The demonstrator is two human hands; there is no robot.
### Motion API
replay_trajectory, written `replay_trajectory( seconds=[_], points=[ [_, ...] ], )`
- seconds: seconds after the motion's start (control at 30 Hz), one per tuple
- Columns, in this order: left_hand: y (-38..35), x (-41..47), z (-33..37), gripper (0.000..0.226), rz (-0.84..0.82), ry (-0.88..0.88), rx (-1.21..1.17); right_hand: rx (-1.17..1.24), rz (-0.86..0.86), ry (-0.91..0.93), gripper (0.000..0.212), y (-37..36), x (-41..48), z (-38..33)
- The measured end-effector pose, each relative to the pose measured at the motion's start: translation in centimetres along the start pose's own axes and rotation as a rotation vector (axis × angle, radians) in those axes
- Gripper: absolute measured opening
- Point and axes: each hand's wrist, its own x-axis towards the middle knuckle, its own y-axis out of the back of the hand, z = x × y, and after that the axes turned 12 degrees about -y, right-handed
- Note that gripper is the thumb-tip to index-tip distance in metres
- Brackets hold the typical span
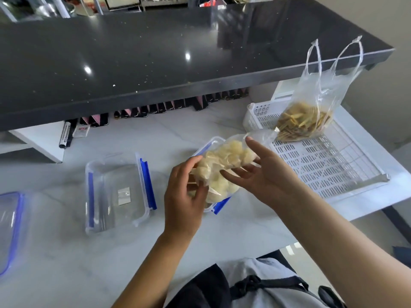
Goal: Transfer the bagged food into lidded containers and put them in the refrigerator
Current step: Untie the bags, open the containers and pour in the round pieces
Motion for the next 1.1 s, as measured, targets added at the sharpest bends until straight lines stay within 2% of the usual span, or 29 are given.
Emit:
replay_trajectory(
  seconds=[0.07,0.13,0.27,0.33,0.37,0.5,0.57,0.63,0.73,0.9,0.93,1.03,1.1],
  points=[
    [0.5,0.4,-0.4,0.04,0.004,0.059,-0.08,-0.103,0.045,0.101,0.02,0.8,0.2,-0.4],
    [0.8,0.6,-0.6,0.037,-0.003,0.121,-0.137,-0.202,0.119,0.221,0.009,1.7,0.7,-0.8],
    [1.2,0.9,-0.5,0.036,-0.007,0.216,-0.209,-0.484,0.319,0.472,0.013,2.8,1.8,-1.8],
    [1.3,0.9,-0.5,0.035,-0.012,0.261,-0.223,-0.609,0.366,0.617,0.007,3.0,2.2,-2.4],
    [1.4,1.0,-0.4,0.036,-0.014,0.279,-0.234,-0.704,0.364,0.664,0.014,3.0,2.4,-2.7],
    [1.9,1.0,-0.4,0.043,-0.052,0.283,-0.265,-1.223,0.211,0.719,0.071,2.7,2.9,-4.4],
    [2.0,0.9,-0.3,0.04,-0.049,0.242,-0.235,-1.499,0.148,0.774,0.082,1.8,3.1,-4.9],
    [2.0,0.8,-0.5,0.034,0.004,0.168,-0.14,-1.751,0.17,0.818,0.084,0.8,3.4,-5.3],
    [1.9,1.0,-0.9,0.019,0.061,0.112,-0.017,-2.063,0.224,0.791,0.081,-0.6,4.7,-5.9],
    [2.3,2.4,0.0,0.015,0.084,0.166,-0.112,-2.389,0.261,0.691,0.071,-1.9,7.4,-6.6],
    [2.3,2.7,0.0,0.02,0.053,0.205,-0.133,-2.431,0.257,0.679,0.068,-2.1,7.8,-6.7],
    [2.1,2.7,-0.8,0.055,-0.173,0.396,-0.07,-2.456,0.251,0.692,0.048,-2.5,8.5,-6.7],
    [1.8,1.8,-1.5,0.06,-0.262,0.434,0.045,-2.435,0.262,0.71,0.027,-2.4,8.9,-6.9]
  ],
)
